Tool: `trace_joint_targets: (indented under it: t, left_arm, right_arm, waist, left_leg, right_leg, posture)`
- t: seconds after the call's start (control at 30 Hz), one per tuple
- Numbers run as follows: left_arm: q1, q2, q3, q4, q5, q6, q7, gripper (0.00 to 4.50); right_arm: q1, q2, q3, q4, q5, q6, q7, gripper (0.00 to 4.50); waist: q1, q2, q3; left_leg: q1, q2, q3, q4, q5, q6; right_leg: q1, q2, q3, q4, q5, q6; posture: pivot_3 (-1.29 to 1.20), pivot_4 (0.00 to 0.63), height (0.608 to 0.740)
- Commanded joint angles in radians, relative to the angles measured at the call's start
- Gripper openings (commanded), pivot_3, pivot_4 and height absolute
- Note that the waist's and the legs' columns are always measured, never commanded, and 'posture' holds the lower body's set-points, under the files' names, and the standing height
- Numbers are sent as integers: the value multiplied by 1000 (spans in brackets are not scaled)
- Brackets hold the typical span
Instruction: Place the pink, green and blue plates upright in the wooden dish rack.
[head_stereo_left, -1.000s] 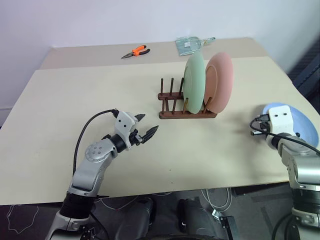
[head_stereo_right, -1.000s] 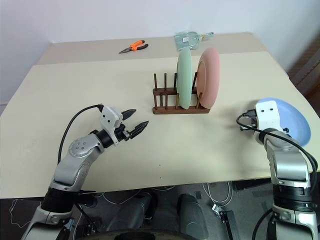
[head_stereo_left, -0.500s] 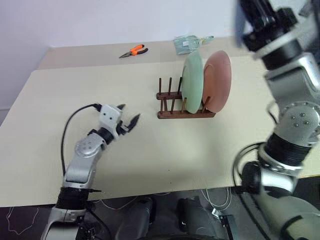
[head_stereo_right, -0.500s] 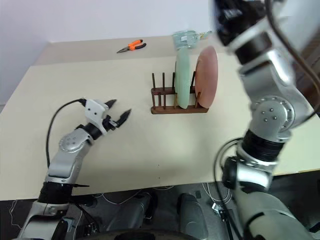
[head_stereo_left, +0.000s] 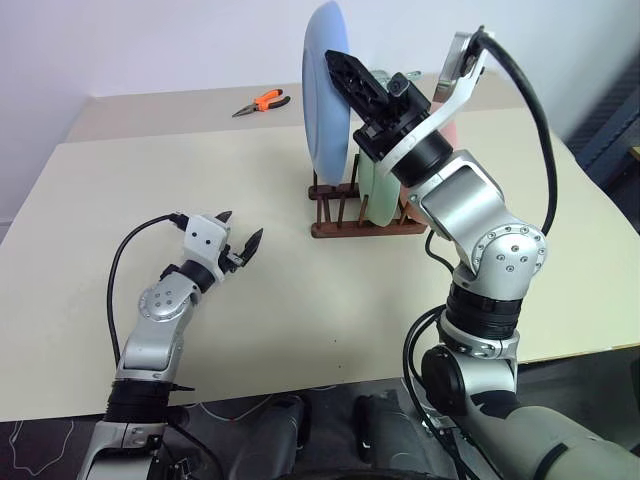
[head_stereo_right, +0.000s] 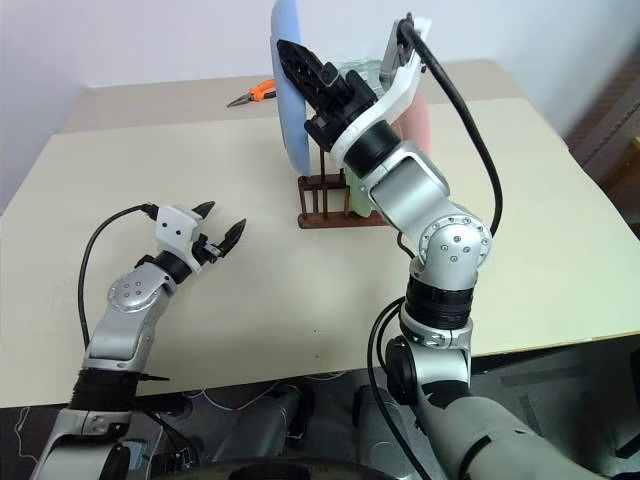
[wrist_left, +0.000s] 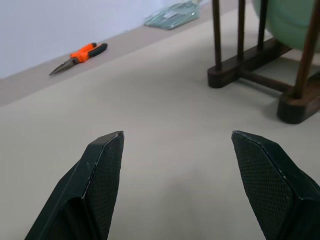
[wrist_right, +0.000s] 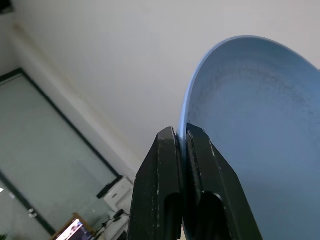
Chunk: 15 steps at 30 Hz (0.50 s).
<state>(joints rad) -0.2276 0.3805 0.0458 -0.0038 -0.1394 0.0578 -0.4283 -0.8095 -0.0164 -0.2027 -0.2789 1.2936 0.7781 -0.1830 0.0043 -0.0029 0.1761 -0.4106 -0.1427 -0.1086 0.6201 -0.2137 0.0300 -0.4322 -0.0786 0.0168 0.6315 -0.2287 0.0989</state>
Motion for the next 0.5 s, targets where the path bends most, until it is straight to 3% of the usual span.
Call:
trace_joint_targets:
  t: [0.03,0.33,0.5]
  left_arm:
    - [9,-1,9,-49,3,-3,9,3541]
    - [3,-3,-1,-38,3,-1,-4,3541]
    - [8,-8,-10,-35,7,-7,-5,3541]
  right_arm:
    - [8,6,16,1,-17,-16,-21,17]
    - [-28,-5,10,201,-51,3,-52,17]
    - [-67,-33,31,258,-142,2,4,1899]
  waist:
    - [-4,0,0]
    - [-17,0,0]
    - [-17,0,0]
  left_leg:
    - [0,0,0,0,0,0]
    - [0,0,0,0,0,0]
    - [0,0,0,0,0,0]
  right_leg:
    - [0,0,0,0,0,0]
    - [0,0,0,0,0,0]
    - [0,0,0,0,0,0]
  posture:
    - [0,150,727]
    - [0,150,727]
    - [0,150,727]
